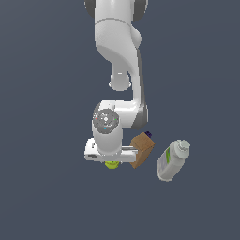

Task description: Pick up a designated object from a clutter of objects.

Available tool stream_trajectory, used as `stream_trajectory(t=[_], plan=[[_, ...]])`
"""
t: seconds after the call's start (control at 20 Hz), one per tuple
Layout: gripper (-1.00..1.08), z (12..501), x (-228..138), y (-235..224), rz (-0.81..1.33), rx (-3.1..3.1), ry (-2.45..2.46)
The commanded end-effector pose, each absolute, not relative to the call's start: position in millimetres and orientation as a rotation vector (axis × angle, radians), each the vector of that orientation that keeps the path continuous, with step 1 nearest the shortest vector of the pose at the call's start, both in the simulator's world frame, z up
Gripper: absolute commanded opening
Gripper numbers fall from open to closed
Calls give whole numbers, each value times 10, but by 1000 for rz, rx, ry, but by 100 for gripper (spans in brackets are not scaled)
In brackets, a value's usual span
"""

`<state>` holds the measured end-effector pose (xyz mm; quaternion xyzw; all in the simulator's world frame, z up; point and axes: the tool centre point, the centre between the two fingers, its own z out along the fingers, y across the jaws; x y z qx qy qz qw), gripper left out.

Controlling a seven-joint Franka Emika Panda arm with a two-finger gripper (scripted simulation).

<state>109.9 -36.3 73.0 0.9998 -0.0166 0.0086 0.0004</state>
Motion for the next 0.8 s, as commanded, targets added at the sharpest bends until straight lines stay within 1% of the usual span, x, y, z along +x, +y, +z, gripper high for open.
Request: stream_trajectory(t=[0.0, 0.25, 0.75], plan=[[-100, 853, 1042, -407, 29, 3140, -52], [-100, 1168, 874, -533, 25, 3141, -51], [-100, 2040, 425, -875, 19, 3142, -50]])
